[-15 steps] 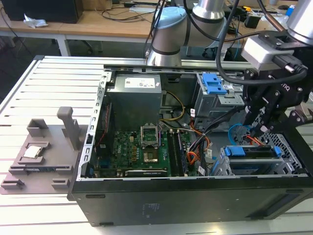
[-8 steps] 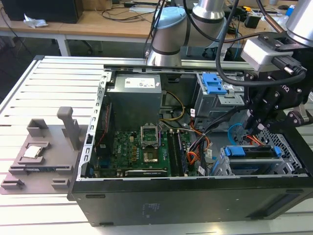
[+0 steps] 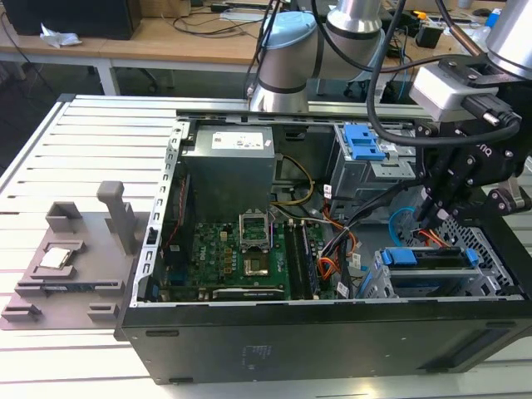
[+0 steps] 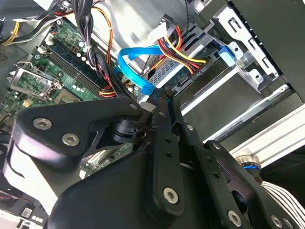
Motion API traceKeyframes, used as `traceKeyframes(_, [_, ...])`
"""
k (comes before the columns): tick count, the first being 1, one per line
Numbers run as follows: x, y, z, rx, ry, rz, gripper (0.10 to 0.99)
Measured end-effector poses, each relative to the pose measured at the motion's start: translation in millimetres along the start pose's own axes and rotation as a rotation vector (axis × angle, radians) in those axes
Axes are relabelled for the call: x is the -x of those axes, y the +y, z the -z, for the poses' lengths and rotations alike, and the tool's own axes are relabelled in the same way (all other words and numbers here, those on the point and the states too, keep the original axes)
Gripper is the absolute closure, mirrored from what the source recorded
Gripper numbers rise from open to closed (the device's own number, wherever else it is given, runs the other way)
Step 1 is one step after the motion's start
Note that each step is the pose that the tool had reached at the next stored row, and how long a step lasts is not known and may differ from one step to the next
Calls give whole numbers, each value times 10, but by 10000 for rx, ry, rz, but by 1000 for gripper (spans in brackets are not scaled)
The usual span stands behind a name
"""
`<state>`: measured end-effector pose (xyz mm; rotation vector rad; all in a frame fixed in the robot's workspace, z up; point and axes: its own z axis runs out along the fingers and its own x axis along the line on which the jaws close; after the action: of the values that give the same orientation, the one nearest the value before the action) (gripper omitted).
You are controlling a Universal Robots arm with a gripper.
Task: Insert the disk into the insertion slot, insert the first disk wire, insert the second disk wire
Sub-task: 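Insert the second disk wire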
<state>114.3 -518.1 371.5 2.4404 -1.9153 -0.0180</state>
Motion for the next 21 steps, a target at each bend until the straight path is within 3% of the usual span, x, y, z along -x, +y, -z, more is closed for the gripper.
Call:
traceKeyframes(11, [-221, 53, -42, 4, -14, -308, 922])
traceKeyframes(21, [-257, 59, -120, 8, -18, -503, 922])
